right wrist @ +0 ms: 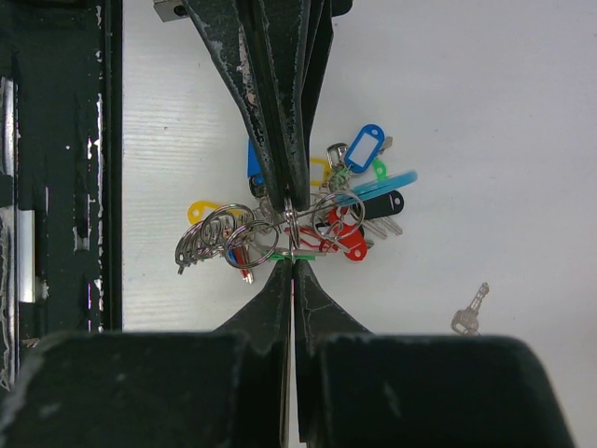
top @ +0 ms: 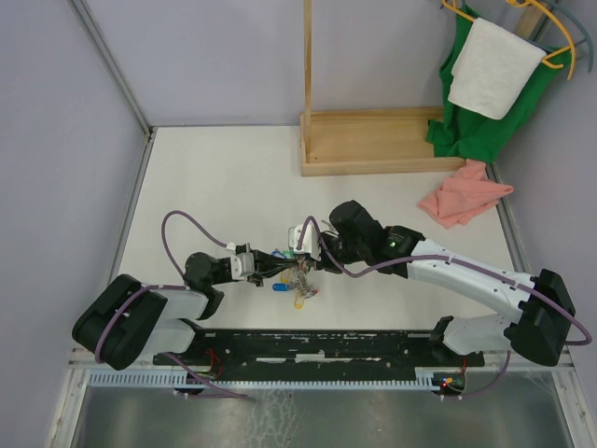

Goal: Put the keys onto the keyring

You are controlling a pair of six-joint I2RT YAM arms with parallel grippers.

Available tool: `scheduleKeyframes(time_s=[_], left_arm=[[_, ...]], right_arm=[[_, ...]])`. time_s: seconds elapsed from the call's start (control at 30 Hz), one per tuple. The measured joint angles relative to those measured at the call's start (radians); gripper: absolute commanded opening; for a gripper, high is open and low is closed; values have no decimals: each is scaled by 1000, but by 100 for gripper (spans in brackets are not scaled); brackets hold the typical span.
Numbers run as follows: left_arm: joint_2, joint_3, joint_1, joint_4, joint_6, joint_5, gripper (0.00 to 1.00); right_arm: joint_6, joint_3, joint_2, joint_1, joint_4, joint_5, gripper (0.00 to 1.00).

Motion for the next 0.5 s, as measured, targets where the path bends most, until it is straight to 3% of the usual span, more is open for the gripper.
scheduleKeyframes(time_s=[0.5], left_arm=[[-1,5,0,-1,0,0,3]], right_arm=[[0,0,5,0,-14,11,1]])
